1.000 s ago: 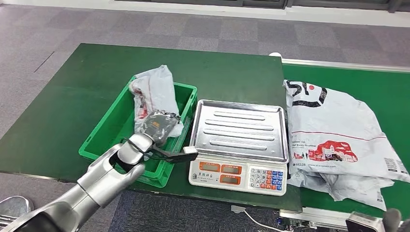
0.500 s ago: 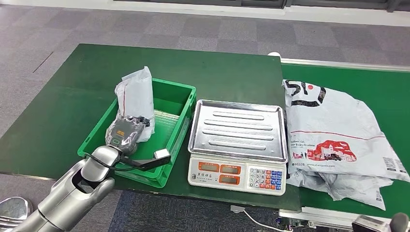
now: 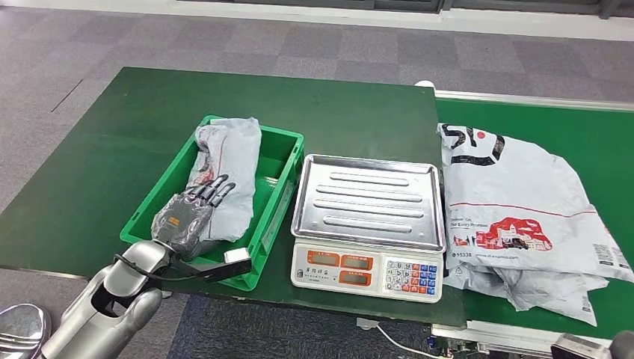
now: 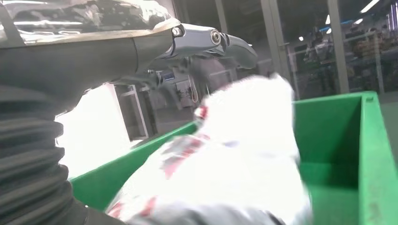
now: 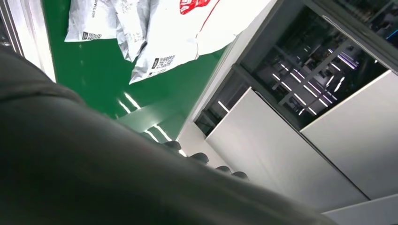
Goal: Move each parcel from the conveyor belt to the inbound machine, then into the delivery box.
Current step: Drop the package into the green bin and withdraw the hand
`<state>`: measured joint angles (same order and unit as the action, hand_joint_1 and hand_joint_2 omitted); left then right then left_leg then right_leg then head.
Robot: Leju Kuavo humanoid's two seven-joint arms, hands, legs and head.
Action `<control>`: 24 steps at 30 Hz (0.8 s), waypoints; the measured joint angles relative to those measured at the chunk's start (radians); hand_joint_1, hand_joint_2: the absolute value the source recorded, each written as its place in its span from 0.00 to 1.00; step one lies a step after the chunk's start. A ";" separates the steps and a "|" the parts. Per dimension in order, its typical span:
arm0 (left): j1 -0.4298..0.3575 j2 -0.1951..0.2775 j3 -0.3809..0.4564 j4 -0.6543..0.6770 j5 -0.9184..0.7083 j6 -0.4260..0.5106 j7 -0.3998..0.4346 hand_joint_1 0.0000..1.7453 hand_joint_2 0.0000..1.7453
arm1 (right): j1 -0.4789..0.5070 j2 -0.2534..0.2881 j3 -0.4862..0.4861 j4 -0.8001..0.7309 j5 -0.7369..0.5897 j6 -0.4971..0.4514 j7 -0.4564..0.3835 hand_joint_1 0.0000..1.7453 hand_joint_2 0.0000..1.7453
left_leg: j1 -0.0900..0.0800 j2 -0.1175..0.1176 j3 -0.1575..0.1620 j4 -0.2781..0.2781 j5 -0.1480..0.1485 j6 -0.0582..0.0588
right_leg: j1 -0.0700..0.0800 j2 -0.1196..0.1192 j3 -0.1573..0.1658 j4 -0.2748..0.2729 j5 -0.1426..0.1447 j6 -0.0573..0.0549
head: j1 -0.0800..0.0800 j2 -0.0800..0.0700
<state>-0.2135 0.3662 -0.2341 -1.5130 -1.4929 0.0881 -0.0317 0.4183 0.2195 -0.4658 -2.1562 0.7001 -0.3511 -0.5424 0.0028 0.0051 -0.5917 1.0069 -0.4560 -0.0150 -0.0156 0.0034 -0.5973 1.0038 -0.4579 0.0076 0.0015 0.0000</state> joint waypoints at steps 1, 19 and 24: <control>0.005 -0.005 0.006 -0.009 0.004 0.010 -0.003 0.00 1.00 | 0.000 -0.001 0.000 0.000 -0.001 0.001 0.002 0.00 0.00 | 0.000 0.000 0.000 0.000 0.000 0.000 | 0.000 0.000 0.000 0.000 0.000 0.000 | 0.000 0.000; 0.116 -0.158 0.056 -0.238 0.659 0.407 -0.326 0.00 1.00 | -0.005 0.007 0.005 0.023 0.018 0.034 -0.001 0.00 0.00 | 0.000 -0.001 0.000 0.000 -0.002 0.001 | 0.000 -0.001 0.001 0.000 -0.001 0.001 | 0.000 0.000; 0.136 -0.191 0.055 -0.265 0.689 0.392 -0.345 0.00 1.00 | -0.005 0.008 0.010 0.033 0.022 0.034 0.005 0.00 0.00 | 0.000 -0.001 0.000 0.000 -0.002 0.001 | 0.000 -0.001 0.001 0.000 -0.001 0.001 | 0.000 0.000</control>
<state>-0.0775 0.1749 -0.1789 -1.7779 -0.8041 0.4798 -0.3767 0.4131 0.2278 -0.4556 -2.1230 0.7223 -0.3173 -0.5377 0.0027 0.0042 -0.5913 1.0070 -0.4579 -0.0139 -0.0159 0.0023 -0.5959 1.0034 -0.4591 0.0088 0.0015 0.0000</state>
